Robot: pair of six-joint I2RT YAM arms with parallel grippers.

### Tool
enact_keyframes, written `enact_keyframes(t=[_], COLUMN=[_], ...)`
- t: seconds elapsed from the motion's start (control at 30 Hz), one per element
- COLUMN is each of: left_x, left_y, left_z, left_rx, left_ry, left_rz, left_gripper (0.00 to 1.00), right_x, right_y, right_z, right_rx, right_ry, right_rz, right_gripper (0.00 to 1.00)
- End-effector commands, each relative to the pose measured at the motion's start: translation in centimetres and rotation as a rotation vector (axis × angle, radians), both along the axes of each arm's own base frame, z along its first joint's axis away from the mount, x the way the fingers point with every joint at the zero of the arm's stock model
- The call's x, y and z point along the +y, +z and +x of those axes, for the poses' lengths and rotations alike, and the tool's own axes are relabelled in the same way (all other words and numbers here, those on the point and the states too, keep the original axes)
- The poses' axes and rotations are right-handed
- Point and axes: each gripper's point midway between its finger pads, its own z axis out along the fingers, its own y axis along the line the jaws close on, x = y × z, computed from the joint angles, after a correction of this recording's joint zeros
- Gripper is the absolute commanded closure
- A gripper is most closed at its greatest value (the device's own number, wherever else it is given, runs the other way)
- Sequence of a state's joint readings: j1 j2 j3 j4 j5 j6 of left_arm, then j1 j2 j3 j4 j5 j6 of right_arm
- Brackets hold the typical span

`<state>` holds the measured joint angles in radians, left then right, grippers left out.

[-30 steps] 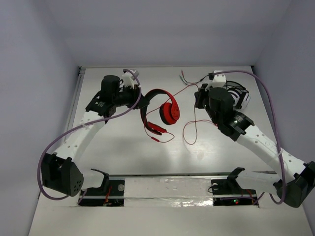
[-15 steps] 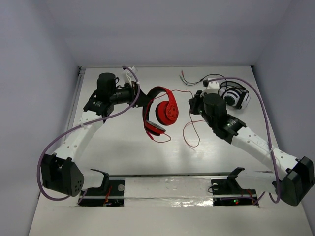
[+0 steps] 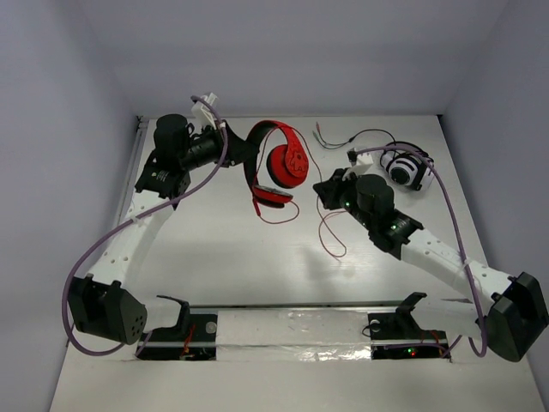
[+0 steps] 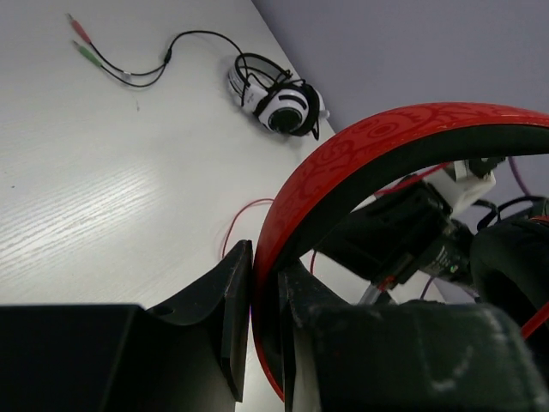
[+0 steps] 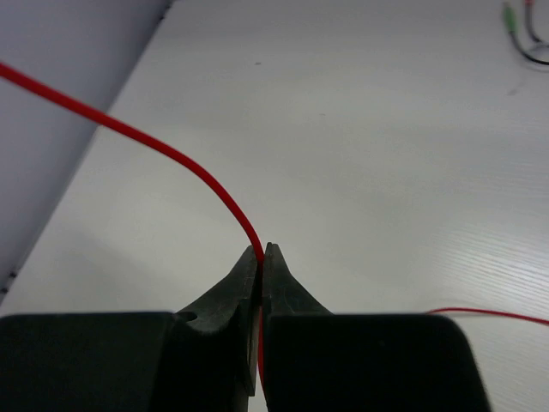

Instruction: Wrap the headphones

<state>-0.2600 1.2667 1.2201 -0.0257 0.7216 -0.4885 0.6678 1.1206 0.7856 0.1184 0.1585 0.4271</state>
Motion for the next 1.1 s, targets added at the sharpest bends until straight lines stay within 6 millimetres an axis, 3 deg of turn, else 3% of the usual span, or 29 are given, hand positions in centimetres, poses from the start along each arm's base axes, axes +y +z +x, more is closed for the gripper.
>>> enact_keyframes(t=[0.0, 0.17, 0.3, 0.33, 0.5, 0.57, 0.7, 0.83, 1.07], left_x=[0.9, 1.2, 1.1, 1.2, 1.9, 2.5, 4.6, 4.4, 4.3], left_y=[7.0, 9.2, 10.0, 10.0, 11.2, 11.2, 13.5, 14.8, 16.0], left_z=[0.4, 0.5, 0.0, -0.1, 0.3, 0.8, 2.2, 2.5, 3.2], left_rx=[-0.135, -0.151, -0.157, -0.157, -0.179, -0.183, -0.226, -0.234, -0.23], left_ry=[0.095, 0.137, 0.124, 0.124, 0.179, 0.218, 0.349, 0.351, 0.36], left_rz=[-0.121, -0.177, -0.196, -0.196, -0.177, -0.146, -0.116, -0.15, -0.196], left_gripper=[1.0, 1.0, 1.0, 1.0, 1.0, 1.0, 1.0, 1.0, 1.0], right_x=[3.5, 6.7, 8.0, 8.2, 9.1, 8.9, 7.8, 7.4, 8.7], right_y=[2.0, 0.9, -0.4, -0.3, -2.7, -3.1, -4.9, -6.4, -7.9], right_z=[-1.4, -2.5, -2.3, -2.2, -2.6, -2.9, -4.0, -4.3, -5.1], right_rx=[-0.053, -0.038, -0.022, -0.031, 0.022, 0.026, 0.076, 0.107, 0.158], right_ry=[0.198, 0.37, 0.421, 0.428, 0.478, 0.477, 0.447, 0.428, 0.514], right_rz=[0.123, 0.183, 0.199, 0.206, 0.214, 0.22, 0.224, 0.226, 0.244], right_gripper=[1.0, 0.92, 0.57, 0.53, 0.49, 0.48, 0.43, 0.39, 0.36])
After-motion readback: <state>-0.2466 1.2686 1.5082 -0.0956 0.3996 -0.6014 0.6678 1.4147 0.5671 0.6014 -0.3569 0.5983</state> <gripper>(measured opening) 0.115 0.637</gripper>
